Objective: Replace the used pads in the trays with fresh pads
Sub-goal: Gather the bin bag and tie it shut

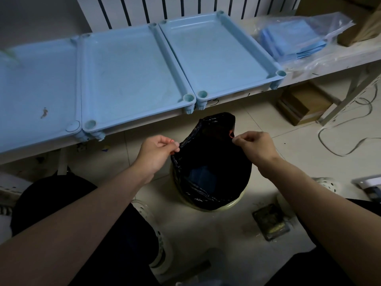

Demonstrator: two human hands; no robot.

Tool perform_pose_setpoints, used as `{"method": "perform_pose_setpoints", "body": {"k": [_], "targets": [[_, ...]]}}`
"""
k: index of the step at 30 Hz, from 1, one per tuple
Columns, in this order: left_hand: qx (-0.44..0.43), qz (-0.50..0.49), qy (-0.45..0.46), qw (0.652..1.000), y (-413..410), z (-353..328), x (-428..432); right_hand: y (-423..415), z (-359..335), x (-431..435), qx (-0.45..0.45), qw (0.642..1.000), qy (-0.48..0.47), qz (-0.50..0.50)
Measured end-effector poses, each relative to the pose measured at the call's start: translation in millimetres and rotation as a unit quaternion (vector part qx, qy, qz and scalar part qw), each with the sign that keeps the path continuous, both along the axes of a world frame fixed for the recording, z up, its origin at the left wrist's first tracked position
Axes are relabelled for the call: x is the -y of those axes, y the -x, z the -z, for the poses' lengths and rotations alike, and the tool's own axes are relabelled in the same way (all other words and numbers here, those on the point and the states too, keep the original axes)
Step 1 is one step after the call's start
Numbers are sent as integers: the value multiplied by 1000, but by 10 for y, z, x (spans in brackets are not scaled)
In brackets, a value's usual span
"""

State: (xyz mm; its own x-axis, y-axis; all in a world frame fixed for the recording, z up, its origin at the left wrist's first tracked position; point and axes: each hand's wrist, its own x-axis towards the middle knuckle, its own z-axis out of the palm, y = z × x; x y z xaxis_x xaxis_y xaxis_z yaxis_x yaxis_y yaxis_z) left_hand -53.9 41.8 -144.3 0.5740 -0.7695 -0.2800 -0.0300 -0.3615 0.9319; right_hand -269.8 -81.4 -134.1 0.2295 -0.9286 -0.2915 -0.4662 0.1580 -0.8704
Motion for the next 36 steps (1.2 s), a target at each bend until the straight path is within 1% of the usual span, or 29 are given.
{"method": "perform_pose_setpoints", "body": {"k": [2, 5, 8, 11, 13, 18, 22, 24, 26, 28, 30, 31, 32, 34, 35, 36], "targets": [[2, 10, 16, 1000, 54, -68, 32, -12, -102, 0, 13, 1000, -13, -16], [9, 19, 25, 999, 145, -117, 58, -35, -124, 1, -9, 999, -26, -28], [21, 38, 15, 999, 215, -123, 37, -35, -40, 0, -85, 996, -8, -33], [23, 38, 11, 999, 215, -139, 16, -5, 51, 1, -187, 978, 45, -83], [21, 32, 6, 999, 194, -149, -3, 13, 108, 24, -217, 968, 79, -99], [29, 28, -23, 999, 118, -138, -36, 6, 83, 87, -158, 981, 88, -73], [23, 32, -21, 999, 143, -145, -26, -9, 35, 133, -188, 974, 92, -82], [20, 34, -16, 999, 169, -164, -13, 3, 50, 163, -178, 977, 98, -72], [22, 30, -6, 999, 172, -200, 4, 6, 22, 167, -128, 987, 86, -54], [32, 23, 5, 999, 145, -239, 17, -12, -58, 164, -39, 998, 38, -29], [34, 11, 19, 999, 115, -272, 17, -41, -186, 128, 51, 998, -25, -5], [31, 6, 25, 999, 107, -274, 16, -54, -244, 109, 81, 996, -43, 4], [32, 11, 24, 999, 107, -271, 14, -70, -277, 102, 94, 994, -49, 9], [41, 43, 8, 998, 141, -277, -7, -96, -346, 48, 67, 997, -35, -7], [41, 56, 13, 998, 158, -296, -14, -112, -387, 24, 64, 998, -21, -16], [39, 62, 29, 997, 179, -335, -5, -128, -435, 13, 83, 996, -9, -21]]}}
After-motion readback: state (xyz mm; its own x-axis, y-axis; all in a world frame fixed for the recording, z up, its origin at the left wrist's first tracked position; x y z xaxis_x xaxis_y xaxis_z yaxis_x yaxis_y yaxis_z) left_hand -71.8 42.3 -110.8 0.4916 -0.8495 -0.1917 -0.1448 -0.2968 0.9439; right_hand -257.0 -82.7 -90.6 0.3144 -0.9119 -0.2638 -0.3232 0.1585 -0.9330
